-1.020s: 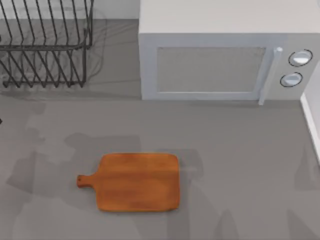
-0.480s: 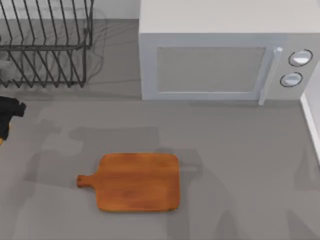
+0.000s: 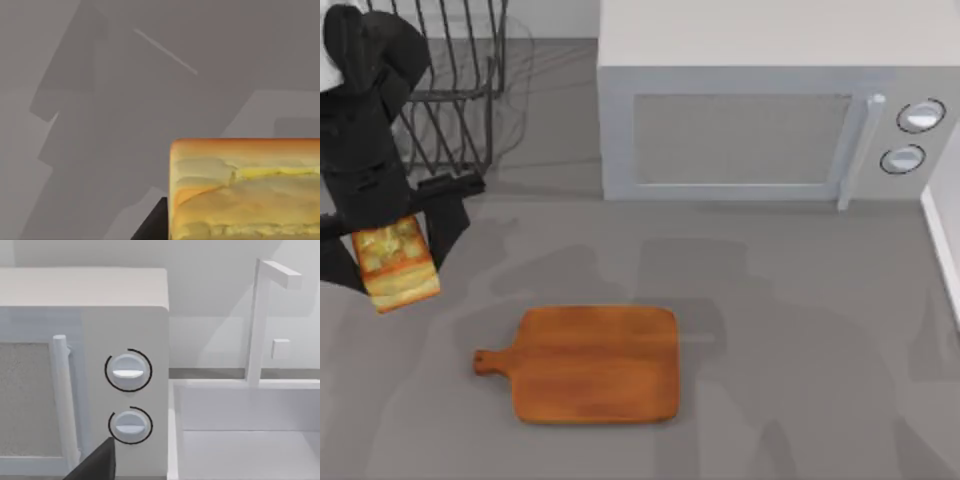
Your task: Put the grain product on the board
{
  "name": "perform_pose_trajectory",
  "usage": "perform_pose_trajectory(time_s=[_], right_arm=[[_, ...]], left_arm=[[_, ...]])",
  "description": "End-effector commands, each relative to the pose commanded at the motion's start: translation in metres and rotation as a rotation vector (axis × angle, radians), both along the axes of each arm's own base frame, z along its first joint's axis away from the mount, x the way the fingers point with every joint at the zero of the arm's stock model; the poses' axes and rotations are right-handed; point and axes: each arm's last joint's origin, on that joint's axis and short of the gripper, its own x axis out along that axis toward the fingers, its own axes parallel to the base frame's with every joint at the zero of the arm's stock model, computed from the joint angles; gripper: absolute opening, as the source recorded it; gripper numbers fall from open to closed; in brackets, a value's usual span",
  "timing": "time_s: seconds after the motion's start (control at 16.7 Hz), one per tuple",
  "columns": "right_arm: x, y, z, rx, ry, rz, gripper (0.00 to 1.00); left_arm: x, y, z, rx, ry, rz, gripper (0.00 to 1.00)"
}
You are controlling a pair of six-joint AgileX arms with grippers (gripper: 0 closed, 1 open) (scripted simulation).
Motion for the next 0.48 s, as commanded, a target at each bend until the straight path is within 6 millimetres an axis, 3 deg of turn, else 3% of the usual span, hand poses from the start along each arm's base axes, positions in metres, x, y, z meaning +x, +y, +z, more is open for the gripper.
perform_pose_trajectory(time_s=[0.48], right_arm=[[0.0,0.0,0.0,0.0,0.0,0.0,1.0]], left_arm=[[-0.026,-0.094,-0.017,0.096,0.001,0.745,0.0]])
